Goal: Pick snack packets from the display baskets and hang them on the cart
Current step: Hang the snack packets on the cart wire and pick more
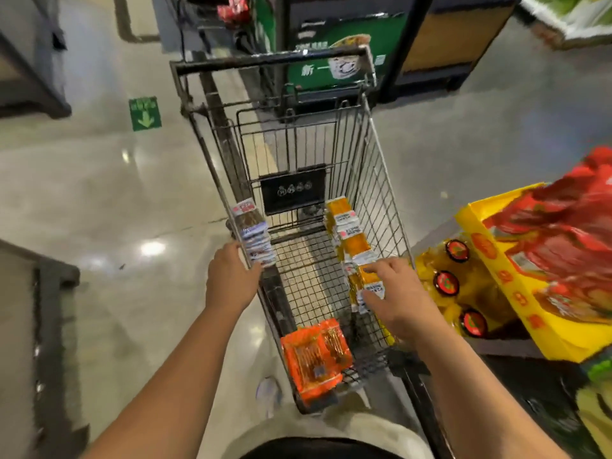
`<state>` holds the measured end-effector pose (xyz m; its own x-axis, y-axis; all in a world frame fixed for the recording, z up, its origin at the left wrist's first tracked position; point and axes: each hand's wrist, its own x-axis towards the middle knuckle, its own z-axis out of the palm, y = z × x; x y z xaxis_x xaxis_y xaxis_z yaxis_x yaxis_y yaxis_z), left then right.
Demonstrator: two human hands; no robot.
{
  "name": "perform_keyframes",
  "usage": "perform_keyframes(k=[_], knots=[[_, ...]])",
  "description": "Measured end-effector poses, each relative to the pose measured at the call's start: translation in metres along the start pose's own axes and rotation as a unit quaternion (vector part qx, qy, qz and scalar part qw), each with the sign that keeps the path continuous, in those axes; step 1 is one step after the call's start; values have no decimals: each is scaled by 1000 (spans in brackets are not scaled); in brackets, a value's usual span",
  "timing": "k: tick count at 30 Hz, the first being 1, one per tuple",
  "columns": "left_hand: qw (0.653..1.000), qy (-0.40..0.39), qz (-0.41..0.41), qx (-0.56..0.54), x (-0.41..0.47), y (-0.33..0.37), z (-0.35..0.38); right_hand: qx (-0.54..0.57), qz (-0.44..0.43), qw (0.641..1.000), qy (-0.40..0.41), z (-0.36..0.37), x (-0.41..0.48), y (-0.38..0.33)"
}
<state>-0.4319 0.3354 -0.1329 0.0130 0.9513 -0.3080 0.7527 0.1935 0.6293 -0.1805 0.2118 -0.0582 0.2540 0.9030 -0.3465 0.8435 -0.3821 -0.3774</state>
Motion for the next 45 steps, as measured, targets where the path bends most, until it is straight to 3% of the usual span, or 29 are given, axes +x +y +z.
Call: perform_keyframes(k=[9, 11, 14, 20, 25, 29, 33, 45], knots=[[982, 50, -158, -88, 83, -1, 68, -17, -43, 990, -134, 36, 128, 13], [974, 97, -175, -104, 88, -7, 88, -9, -53, 987, -154, 47, 161, 17], [967, 170, -172, -82, 90, -12, 102, 11, -35, 982, -184, 64, 211, 20], [965, 188, -166, -70, 90, -20, 109, 142, 26, 960, -242, 119, 293, 5], [966, 187, -168, -56, 92, -23, 113, 385, 100, 855, -333, 158, 348, -41], [965, 188, -175, -53, 95, -25, 113, 383, 116, 856, -329, 188, 379, -86], [965, 191, -170, -49, 94, -27, 113, 395, 150, 815, -396, 216, 394, -103], [967, 201, -150, -48, 94, -28, 115, 393, 157, 809, -408, 231, 404, -108]])
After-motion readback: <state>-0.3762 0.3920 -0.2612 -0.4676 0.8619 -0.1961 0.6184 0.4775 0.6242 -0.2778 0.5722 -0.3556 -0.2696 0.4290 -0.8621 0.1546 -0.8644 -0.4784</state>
